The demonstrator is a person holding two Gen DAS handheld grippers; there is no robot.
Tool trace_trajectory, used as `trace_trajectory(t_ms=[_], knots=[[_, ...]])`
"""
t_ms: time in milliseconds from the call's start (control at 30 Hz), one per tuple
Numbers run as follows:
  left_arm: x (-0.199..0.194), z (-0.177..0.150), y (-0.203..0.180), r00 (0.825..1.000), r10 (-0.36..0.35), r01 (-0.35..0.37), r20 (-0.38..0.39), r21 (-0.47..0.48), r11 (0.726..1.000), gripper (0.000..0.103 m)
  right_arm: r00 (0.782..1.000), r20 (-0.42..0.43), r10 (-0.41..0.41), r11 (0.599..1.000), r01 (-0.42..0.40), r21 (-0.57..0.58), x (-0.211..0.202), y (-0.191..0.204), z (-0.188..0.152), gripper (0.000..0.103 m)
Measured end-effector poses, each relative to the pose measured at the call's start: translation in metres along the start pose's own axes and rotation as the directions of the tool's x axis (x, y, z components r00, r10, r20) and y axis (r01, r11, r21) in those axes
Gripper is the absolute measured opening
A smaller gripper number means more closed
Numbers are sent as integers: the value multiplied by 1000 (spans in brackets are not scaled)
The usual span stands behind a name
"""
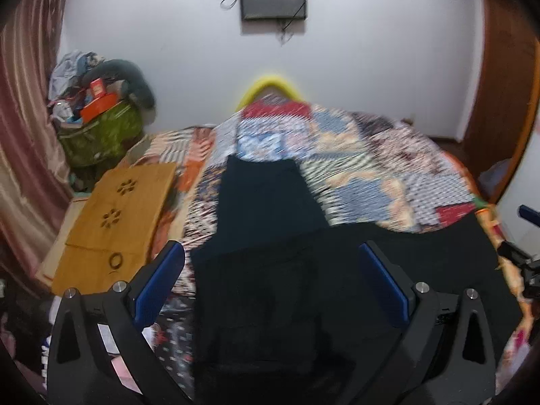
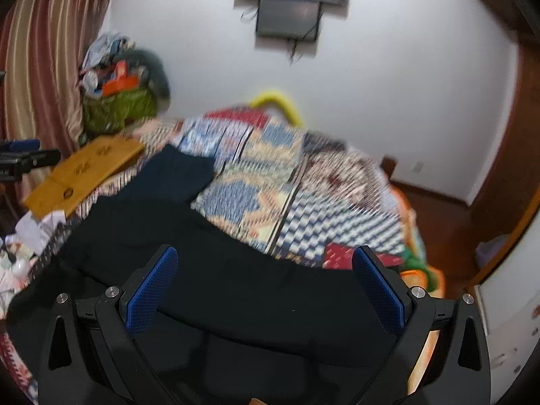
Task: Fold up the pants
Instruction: 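Lower both tools and grasp the dark pants waistband edge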
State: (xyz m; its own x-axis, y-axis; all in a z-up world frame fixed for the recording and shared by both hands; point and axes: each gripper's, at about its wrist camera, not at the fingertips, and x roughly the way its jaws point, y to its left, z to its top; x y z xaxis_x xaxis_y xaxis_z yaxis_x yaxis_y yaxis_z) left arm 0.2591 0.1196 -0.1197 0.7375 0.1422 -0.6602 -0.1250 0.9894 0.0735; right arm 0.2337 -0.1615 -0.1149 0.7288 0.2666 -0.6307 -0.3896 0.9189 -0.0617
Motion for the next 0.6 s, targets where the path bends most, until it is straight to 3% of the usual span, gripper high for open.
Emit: trace_trajectory(t_ms=[100, 233, 333, 433, 600], knots=[[37, -8, 18, 997, 53, -51, -61, 24, 998, 103, 994, -97, 52, 999, -52, -5, 35, -7, -2, 103], [89, -26, 55, 984, 33, -39, -175, -27, 999, 103, 976, -213, 48, 997, -61, -54, 80, -12, -6, 103], [119, -41, 81, 970, 33, -45, -240, -46, 998, 85, 961, -265, 75, 993, -97, -70, 104, -16, -4, 103], [147, -51, 100, 946, -19, -11, -324, -93, 996, 73, 952, -276, 132, 982, -163, -93, 121, -12, 2, 103], [179, -62, 106, 919, -92, 35, -384, -153, 988, 67, 949, -276, 151, 965, -202, -168, 145, 1, 8, 101]])
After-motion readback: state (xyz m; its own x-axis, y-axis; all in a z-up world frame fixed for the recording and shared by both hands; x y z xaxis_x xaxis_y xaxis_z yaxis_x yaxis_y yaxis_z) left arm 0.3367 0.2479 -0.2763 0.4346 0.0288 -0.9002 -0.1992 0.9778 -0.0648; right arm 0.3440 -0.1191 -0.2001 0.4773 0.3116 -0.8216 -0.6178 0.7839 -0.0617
